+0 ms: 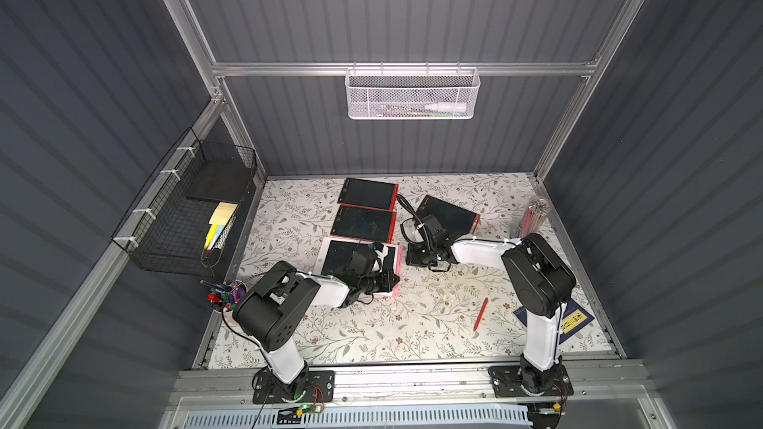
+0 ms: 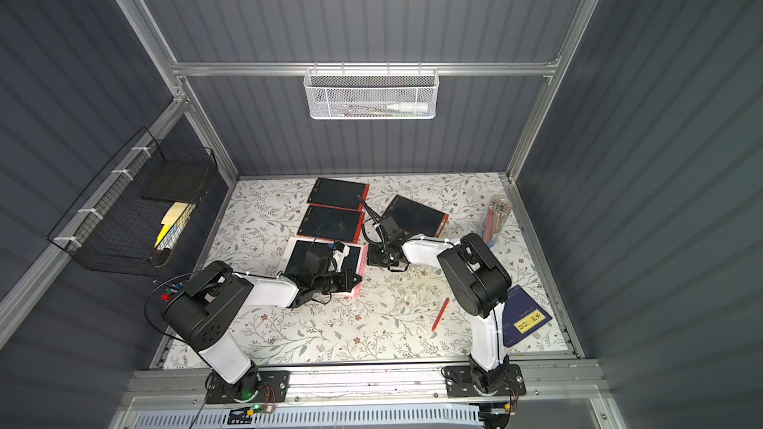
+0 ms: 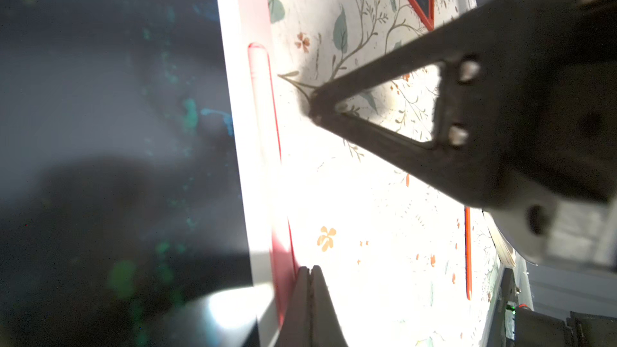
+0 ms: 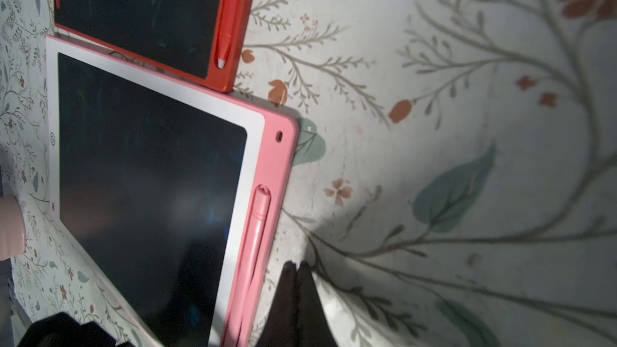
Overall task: Place the stylus back onto the writing tablet
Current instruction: Adjust the stylus on the writing tablet.
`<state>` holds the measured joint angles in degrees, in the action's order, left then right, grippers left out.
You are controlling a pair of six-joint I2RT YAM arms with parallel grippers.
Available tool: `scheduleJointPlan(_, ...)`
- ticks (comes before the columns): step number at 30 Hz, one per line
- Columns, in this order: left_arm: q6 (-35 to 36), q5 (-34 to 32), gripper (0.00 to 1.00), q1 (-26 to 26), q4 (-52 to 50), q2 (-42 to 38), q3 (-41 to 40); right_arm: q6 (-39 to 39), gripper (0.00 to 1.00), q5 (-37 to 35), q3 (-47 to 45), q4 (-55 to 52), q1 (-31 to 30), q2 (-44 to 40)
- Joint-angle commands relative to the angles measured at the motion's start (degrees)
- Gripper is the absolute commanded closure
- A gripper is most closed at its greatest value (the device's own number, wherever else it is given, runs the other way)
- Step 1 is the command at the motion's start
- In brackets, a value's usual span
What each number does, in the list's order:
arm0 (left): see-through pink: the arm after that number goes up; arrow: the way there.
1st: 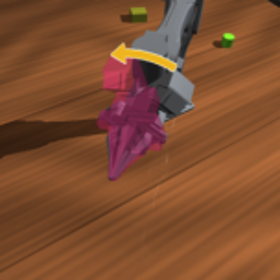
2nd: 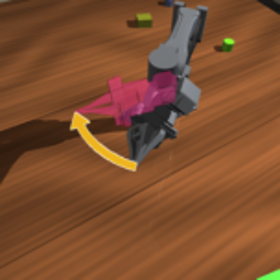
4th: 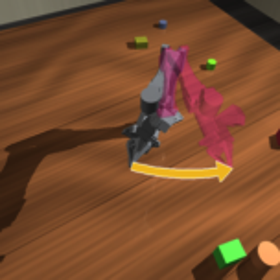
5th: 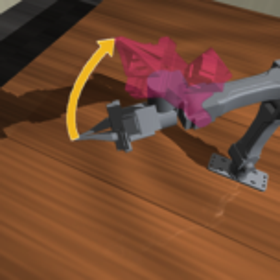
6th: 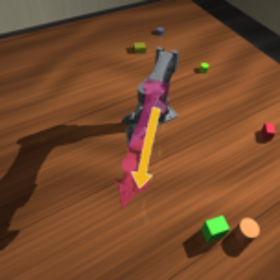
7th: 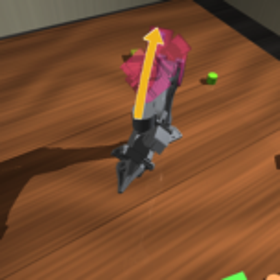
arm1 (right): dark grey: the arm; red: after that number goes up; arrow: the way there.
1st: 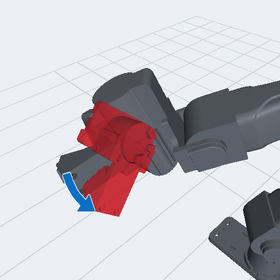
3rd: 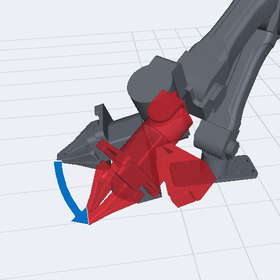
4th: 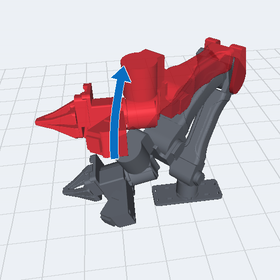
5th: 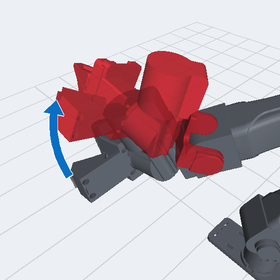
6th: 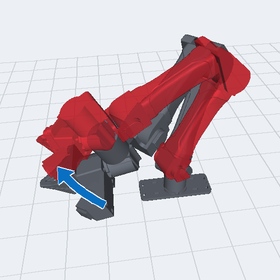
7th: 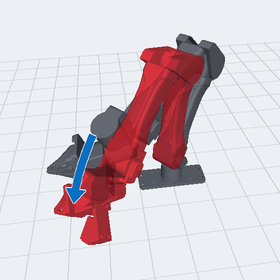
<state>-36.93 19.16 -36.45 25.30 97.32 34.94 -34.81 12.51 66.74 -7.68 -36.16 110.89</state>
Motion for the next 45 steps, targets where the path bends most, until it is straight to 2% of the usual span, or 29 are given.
scheduleJointPlan(1,0.16,0.19,1.0,0.58,-3.85,-2.72,2.17,1.82,1.0,-1.58,-0.9,-2.68,-0.27,-2.41)
scheduleJointPlan(7,0.21,0.25,1.0,0.85,-5.89,-5.36,4.8,2.8,1.0,-1.04,-1.26,-3.75,-0.38,-4.39)
scheduleJointPlan(14,2.35,-4.24,1.0,2.97,-10.7,-7.07,4.61,2.89,1.0,-2.63,0.56,-5.87,-2.1,-4.06)
scheduleJointPlan(16,3.1,-7.58,1.0,4.03,-12.72,-7.95,4.67,3.06,1.0,-4.41,1.6,-6.97,-3.05,-3.56)
scheduleJointPlan(21,4.55,-11.15,1.0,8.07,-16.71,-10.67,4.32,3.66,1.0,-6.24,4.12,-8.97,-4.84,-2.12)
scheduleJointPlan(30,4.89,-10.89,1.0,12.97,-16.25,-13.68,4.26,4.08,1.0,-9.82,10.18,-13.23,-6.79,3.13)
scheduleJointPlan(34,7.02,-9.28,1.0,13.07,-14.95,-14.64,4.31,4.83,1.0,-11.66,12.73,-15.39,-7.84,5.36)
scheduleJointPlan(45,7.48,-10.03,1.0,13.02,-15.15,-14.71,4.96,6.32,1.0,-14.15,14.87,-17.93,-8.93,6.8)
